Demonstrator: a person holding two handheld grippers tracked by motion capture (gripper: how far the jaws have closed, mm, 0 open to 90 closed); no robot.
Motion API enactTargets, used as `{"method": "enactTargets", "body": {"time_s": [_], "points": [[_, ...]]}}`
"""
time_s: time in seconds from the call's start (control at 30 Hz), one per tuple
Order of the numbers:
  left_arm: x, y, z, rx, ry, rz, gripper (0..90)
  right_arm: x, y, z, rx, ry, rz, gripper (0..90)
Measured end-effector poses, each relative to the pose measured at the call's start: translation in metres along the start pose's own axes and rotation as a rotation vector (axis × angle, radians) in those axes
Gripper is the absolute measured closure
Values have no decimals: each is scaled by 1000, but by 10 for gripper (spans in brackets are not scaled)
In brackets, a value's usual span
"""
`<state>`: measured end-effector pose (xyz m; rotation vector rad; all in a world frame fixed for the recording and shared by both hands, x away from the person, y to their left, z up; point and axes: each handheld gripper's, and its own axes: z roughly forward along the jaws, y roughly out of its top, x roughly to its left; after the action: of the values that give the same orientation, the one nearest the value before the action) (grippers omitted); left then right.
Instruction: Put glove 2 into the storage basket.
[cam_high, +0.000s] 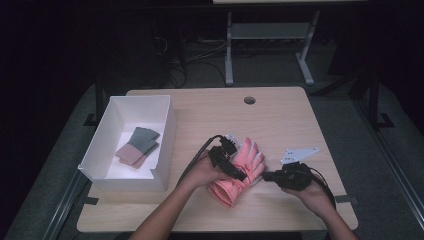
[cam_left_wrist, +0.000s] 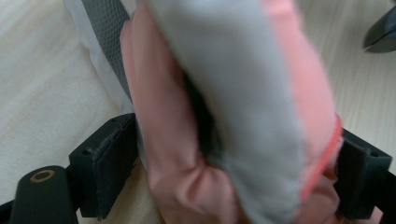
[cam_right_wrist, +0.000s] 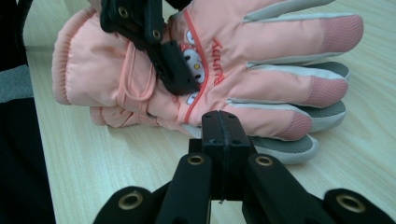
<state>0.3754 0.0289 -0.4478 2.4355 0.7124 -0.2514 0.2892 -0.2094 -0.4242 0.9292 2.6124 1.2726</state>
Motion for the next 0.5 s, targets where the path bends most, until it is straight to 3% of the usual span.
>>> {"method": "enactTargets", "body": {"time_s": [0.1,0.2,0.33,0.47,0.5], "points": [[1,-1,3,19,-18,-15,138,0,0,-1,-4,-1,0,900],[-2,1,4,35,-17,-3,163,0,1,-1,-2,-3,5,900],[-3,3,4,50,-45,-4,309,-1,0,-2,-6,-6,-2,900],[2,3,3,54,-92,-37,464,-1,0,-5,-13,-12,5,894],[3,3,2,49,-97,-46,504,-2,0,-6,-19,-14,3,845]]}}
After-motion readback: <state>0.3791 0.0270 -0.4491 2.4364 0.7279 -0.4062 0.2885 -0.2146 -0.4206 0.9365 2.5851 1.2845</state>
